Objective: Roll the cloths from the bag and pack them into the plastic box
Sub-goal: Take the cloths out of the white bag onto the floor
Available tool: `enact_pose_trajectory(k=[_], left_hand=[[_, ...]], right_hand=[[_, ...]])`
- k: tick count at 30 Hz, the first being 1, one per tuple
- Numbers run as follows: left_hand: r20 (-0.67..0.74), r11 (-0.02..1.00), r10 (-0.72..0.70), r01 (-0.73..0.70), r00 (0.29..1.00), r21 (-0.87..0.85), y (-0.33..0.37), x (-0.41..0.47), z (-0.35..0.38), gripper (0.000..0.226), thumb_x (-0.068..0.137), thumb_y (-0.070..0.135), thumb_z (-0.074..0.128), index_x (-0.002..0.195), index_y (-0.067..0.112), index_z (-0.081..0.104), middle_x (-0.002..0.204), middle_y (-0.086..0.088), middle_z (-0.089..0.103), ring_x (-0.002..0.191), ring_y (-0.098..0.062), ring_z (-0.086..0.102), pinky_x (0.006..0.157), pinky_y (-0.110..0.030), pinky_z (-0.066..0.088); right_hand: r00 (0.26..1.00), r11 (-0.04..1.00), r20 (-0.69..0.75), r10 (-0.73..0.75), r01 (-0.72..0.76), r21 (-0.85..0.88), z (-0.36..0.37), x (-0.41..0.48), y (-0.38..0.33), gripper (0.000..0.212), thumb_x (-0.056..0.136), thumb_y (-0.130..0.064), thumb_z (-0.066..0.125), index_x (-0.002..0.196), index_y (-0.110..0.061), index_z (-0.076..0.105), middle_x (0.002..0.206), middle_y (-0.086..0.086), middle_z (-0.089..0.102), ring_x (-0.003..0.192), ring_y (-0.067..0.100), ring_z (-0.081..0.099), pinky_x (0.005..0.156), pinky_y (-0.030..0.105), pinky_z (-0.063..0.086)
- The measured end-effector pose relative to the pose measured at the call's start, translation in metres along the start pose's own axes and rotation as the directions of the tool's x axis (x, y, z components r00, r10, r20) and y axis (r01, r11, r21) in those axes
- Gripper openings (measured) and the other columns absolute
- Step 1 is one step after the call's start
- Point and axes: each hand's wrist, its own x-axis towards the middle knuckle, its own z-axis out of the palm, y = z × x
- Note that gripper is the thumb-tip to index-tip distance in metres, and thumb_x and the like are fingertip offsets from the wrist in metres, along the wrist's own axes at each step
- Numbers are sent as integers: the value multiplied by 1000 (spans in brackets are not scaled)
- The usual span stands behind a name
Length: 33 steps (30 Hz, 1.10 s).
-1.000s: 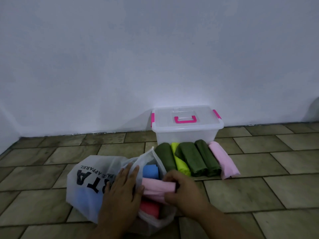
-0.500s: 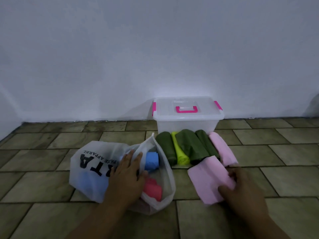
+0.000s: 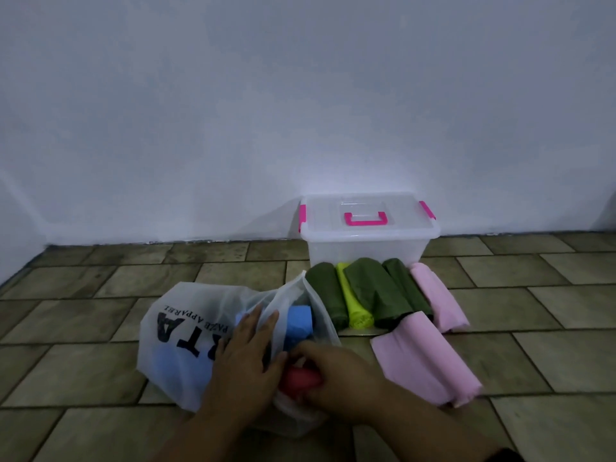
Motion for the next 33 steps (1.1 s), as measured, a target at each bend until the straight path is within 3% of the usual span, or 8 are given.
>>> enact_pose_trajectory(k=[8,11,13,18,24,27,30,33], left_hand=[[9,997,1,-1,1000,74,0,4,6,68,94,54,34,146,40,-8,157,15,-11,136,-2,-17,117,-43,-2],[13,993,4,-5,1000,119,-2,4,9,69,95,52,36,147,39,-8,158,11,-11,136,-3,-20,116,-44,-4],[13,991,6,-8,1000,134,-4,3,11,69,95,52,34,148,38,-7,159,9,-9,136,-3,-20,116,-44,-5],[-6,986,10,-8,1000,166,-1,3,15,70,94,53,33,147,40,-11,159,10,-11,134,-4,-25,115,-45,-5],[17,985,27,-30,999,167,-7,4,5,72,92,54,38,150,37,-2,159,10,-10,141,-8,-15,115,-49,1],[22,989,21,-24,1000,149,-8,4,4,75,90,55,40,150,38,-1,159,11,-9,138,-5,-16,115,-49,4],[17,988,22,-24,1000,151,-5,7,4,72,91,56,38,149,39,-1,159,12,-9,142,-8,-15,115,-48,7],[15,987,7,-9,1000,163,-3,9,5,68,93,56,33,150,38,0,159,13,-10,142,-7,-16,115,-48,9]], right_hand=[[871,803,-385,307,-20,596,-27,-57,48,45,73,6,67,87,-37,69,90,-16,67,83,8,62,71,21,51],[666,857,-649,367,30,515,-36,-77,69,44,71,10,70,85,-32,66,91,-9,67,85,15,63,68,12,46],[606,974,-770,200,-39,223,-34,-87,75,41,66,7,76,85,-28,67,88,-7,59,75,13,59,62,9,42],[829,890,-557,-52,-215,-402,0,-84,64,53,42,-26,90,93,-27,75,74,2,60,57,20,60,50,30,49],[843,776,-508,178,-438,-454,-23,-70,63,37,67,-52,65,100,-36,63,94,-4,55,83,17,55,73,34,39],[870,862,-494,-17,-237,-448,-30,-49,41,27,70,-49,58,91,-34,65,90,-10,56,81,14,53,68,30,38],[923,915,-324,-209,68,-397,-27,-5,14,30,83,-37,49,110,-32,62,114,-12,58,104,9,51,90,28,42],[976,907,-159,-152,74,-415,-19,42,4,43,86,-31,55,128,-25,49,139,-3,47,123,18,42,105,35,36]])
